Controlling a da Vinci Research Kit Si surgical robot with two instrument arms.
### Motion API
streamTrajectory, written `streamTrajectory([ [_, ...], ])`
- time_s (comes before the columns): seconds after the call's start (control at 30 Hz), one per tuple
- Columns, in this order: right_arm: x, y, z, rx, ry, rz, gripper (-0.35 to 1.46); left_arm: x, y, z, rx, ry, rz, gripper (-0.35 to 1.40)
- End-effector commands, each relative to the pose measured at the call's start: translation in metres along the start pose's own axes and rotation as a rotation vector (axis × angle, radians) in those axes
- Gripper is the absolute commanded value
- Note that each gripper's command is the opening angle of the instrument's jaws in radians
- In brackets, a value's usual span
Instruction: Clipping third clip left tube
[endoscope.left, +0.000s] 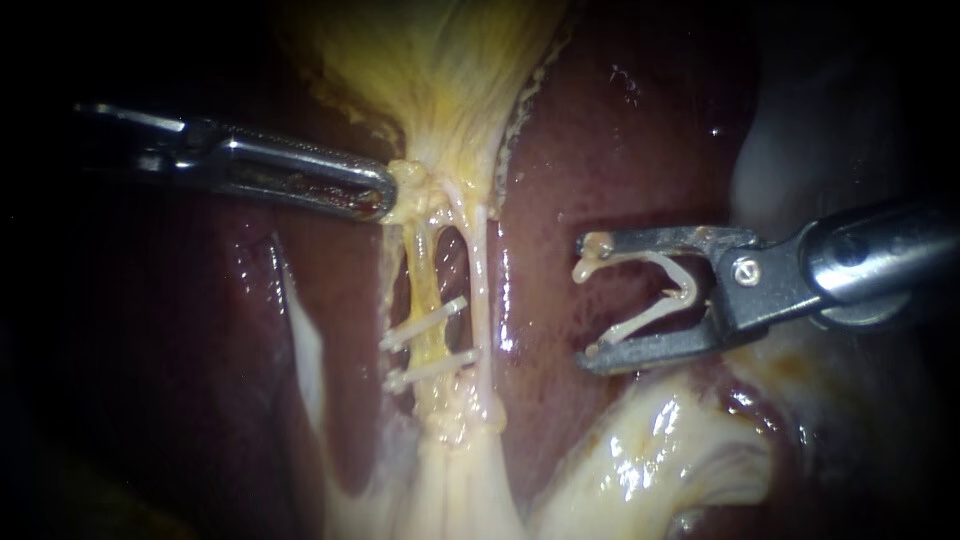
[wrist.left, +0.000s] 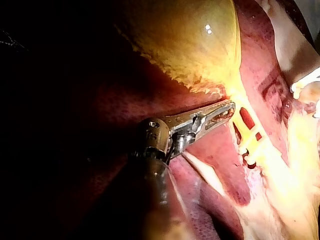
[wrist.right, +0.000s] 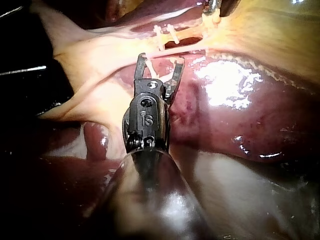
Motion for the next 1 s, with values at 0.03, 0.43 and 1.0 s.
streamTrajectory([
  [0.03,0.0,0.0,0.0,0.0,0.0,0.0,0.5,0.0,0.0,0.0,0.0,0.0,0.0,-0.35],
  [0.43,-0.0001,0.0001,0.0001,0.003,0.0,0.0,0.5,-0.0019,-0.0009,-0.0054,-0.03,-0.014,-0.015,-0.35],
  [1.0,0.0009,0.0006,0.002,0.049,0.012,0.1,0.49,-0.0029,-0.0018,-0.0072,-0.049,-0.048,0.001,-0.35],
])
